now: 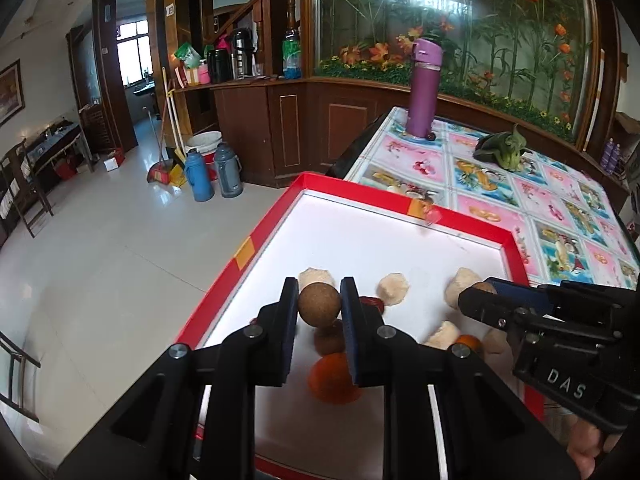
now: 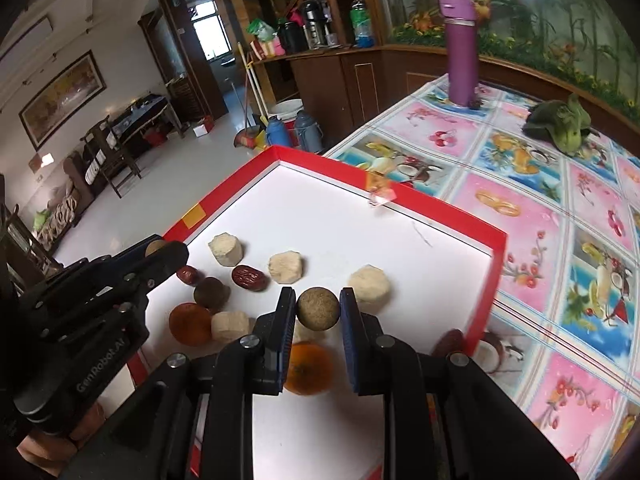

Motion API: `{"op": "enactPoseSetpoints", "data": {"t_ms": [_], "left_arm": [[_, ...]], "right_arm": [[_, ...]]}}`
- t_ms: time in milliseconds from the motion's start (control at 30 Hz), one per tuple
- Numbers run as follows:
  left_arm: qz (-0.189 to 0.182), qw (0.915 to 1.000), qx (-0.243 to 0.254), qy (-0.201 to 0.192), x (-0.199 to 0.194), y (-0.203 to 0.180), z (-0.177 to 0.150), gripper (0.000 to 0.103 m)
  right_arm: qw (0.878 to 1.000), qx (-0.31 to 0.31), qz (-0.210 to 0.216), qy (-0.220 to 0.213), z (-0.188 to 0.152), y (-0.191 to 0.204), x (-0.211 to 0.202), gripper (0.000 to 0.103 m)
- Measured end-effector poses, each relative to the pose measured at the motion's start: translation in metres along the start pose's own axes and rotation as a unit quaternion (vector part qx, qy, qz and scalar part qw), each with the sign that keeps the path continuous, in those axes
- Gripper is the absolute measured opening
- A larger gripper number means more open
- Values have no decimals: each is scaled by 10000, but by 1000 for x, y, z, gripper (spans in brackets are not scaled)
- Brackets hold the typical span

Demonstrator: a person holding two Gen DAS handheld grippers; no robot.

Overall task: Organize fruits
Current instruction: 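Open the right gripper to drop the nut into the tray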

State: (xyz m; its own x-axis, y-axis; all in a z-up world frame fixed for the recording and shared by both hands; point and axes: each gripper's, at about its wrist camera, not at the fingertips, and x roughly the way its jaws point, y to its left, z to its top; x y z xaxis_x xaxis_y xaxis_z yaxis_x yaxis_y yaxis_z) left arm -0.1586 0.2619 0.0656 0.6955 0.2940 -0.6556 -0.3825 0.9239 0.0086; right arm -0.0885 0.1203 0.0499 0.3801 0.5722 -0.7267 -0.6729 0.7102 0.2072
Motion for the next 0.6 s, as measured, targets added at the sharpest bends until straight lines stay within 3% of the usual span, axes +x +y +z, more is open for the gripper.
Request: {"op": "enactPoseSetpoints", "data": {"t_ms": [333, 400, 467, 600], "left_arm": [[91, 9996, 77, 259, 11, -5, -8, 24], [53, 9993, 85, 349, 13, -9, -9, 28], [23, 9994, 71, 342, 9, -12, -9, 55], [48, 9999, 33, 88, -7, -15, -4, 76]], "right_arm": [[9996, 83, -213, 172, 1, 0, 20, 21], [9995, 50, -244, 210, 0, -1, 17, 21], [9994, 73, -290, 170, -1, -4, 11, 25], [9993, 189, -309, -101, -5, -15, -13, 35]]}}
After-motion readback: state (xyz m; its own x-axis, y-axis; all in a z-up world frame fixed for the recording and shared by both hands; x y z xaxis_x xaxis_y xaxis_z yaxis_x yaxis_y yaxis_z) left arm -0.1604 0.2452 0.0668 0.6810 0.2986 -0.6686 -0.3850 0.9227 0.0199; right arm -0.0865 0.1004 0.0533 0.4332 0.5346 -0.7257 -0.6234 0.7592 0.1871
